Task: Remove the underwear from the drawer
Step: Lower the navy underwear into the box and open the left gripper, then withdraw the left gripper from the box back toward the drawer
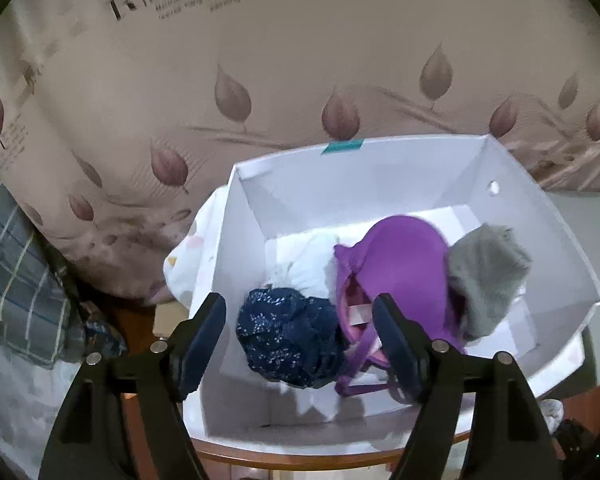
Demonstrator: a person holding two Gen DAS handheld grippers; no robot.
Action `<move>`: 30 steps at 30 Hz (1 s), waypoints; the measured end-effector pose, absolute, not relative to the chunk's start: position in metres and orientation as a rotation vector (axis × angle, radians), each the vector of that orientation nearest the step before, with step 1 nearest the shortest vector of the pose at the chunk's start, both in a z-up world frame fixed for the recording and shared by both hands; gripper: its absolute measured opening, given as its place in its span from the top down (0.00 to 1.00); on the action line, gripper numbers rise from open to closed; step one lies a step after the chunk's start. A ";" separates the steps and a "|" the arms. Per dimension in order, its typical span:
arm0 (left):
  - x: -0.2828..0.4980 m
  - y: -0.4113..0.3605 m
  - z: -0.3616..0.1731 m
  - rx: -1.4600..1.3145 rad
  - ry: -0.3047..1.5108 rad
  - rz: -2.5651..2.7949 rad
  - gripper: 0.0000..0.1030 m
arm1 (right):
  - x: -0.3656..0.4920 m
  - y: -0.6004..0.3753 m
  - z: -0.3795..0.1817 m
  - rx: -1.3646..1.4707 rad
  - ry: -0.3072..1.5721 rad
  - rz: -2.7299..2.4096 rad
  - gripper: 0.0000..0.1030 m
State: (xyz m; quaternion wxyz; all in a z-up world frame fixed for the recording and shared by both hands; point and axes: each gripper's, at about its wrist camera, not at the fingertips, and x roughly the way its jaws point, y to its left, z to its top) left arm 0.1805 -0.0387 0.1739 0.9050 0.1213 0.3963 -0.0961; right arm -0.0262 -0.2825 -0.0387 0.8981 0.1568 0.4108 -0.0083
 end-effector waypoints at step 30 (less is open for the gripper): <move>0.031 0.034 0.069 0.159 0.679 -0.004 0.19 | -0.021 -0.264 -0.047 0.196 0.869 -0.056 0.67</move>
